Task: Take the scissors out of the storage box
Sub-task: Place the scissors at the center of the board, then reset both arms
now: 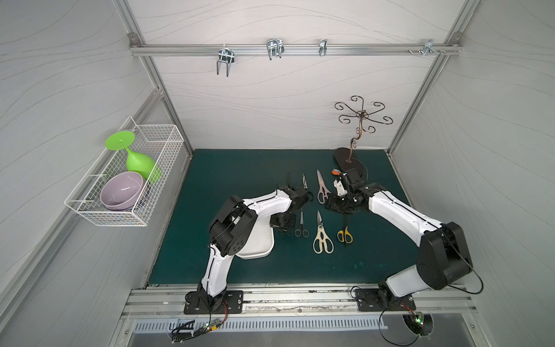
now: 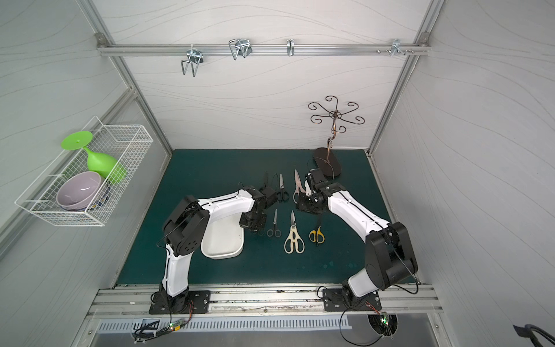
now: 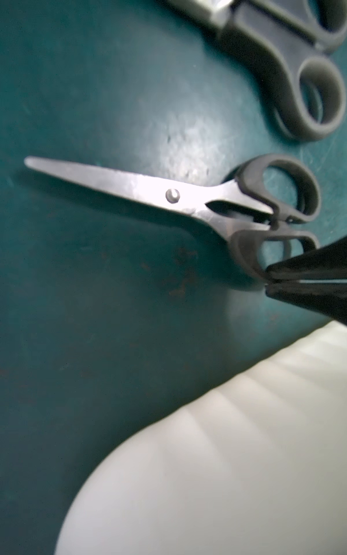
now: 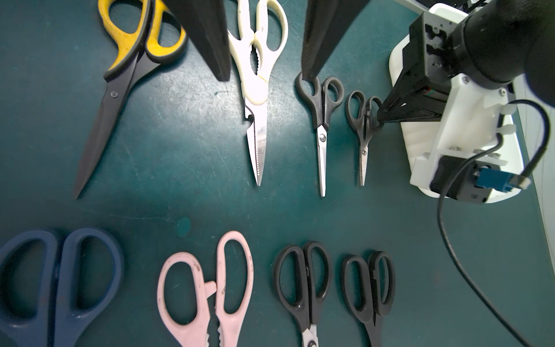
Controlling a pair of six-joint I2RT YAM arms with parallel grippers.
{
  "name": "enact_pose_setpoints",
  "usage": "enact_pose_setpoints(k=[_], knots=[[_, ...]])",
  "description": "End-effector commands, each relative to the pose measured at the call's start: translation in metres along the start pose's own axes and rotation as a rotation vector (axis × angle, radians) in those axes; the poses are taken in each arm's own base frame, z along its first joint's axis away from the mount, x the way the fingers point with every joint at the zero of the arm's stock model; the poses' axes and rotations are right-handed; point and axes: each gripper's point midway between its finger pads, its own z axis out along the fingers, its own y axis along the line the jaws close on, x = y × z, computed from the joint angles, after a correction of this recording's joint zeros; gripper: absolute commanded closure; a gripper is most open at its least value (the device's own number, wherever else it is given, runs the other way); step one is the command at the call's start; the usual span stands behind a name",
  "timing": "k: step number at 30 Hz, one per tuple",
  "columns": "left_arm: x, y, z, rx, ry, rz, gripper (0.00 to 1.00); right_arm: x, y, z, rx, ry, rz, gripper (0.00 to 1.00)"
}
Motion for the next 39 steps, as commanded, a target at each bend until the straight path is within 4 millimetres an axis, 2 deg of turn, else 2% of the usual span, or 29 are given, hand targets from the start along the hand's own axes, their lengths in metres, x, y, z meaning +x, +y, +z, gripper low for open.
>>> enact_pose_setpoints(k=[1,3,10,13,15,17,19,21,22,23,24,26,28,31,34,39], knots=[[-0.007,-0.004,-0.007,0.016,-0.005,0.007,0.87,-0.003,0.001,0.000,-0.005,-0.002,0.006,0.56],[-0.007,-0.002,-0.008,0.011,-0.007,0.003,0.84,-0.003,0.002,0.000,-0.009,-0.005,0.005,0.56],[-0.006,0.002,-0.011,-0.004,-0.009,-0.001,0.80,-0.003,0.002,-0.001,-0.010,-0.006,0.007,0.56],[-0.010,0.001,-0.023,0.019,-0.024,-0.009,0.76,-0.005,-0.001,-0.003,0.010,-0.019,-0.010,0.56],[-0.019,0.000,-0.043,0.037,-0.068,-0.006,0.71,-0.009,-0.006,-0.006,0.047,-0.038,-0.033,0.55],[-0.032,0.003,-0.075,0.059,-0.143,0.001,0.64,-0.017,-0.015,-0.010,0.110,-0.071,-0.069,0.54],[-0.048,0.008,-0.115,0.085,-0.246,0.007,0.50,-0.027,-0.027,-0.015,0.175,-0.120,-0.101,0.52],[-0.061,0.017,-0.150,0.105,-0.344,0.010,0.49,-0.042,-0.044,-0.022,0.261,-0.198,-0.131,0.51],[-0.068,0.024,-0.165,0.113,-0.398,0.005,0.25,-0.050,-0.055,-0.027,0.310,-0.247,-0.142,0.51],[-0.071,0.031,-0.177,0.125,-0.438,-0.002,0.19,-0.056,-0.062,-0.030,0.339,-0.280,-0.157,0.51],[-0.075,0.042,-0.187,0.135,-0.480,-0.018,0.18,-0.063,-0.072,-0.034,0.375,-0.327,-0.174,0.51],[-0.081,0.066,-0.199,0.159,-0.556,-0.065,0.07,-0.077,-0.092,-0.043,0.454,-0.428,-0.200,0.52],[-0.082,0.094,-0.198,0.187,-0.593,-0.114,0.07,-0.089,-0.109,-0.050,0.491,-0.512,-0.214,0.52],[-0.083,0.141,-0.188,0.217,-0.651,-0.194,0.07,-0.093,-0.139,-0.052,0.519,-0.548,-0.185,0.52],[-0.082,0.191,-0.170,0.161,-0.746,-0.241,0.07,-0.093,-0.163,-0.043,0.524,-0.541,-0.151,0.52],[-0.076,0.246,-0.127,0.082,-0.890,-0.305,0.07,-0.088,-0.176,-0.023,0.465,-0.583,-0.123,0.51]])
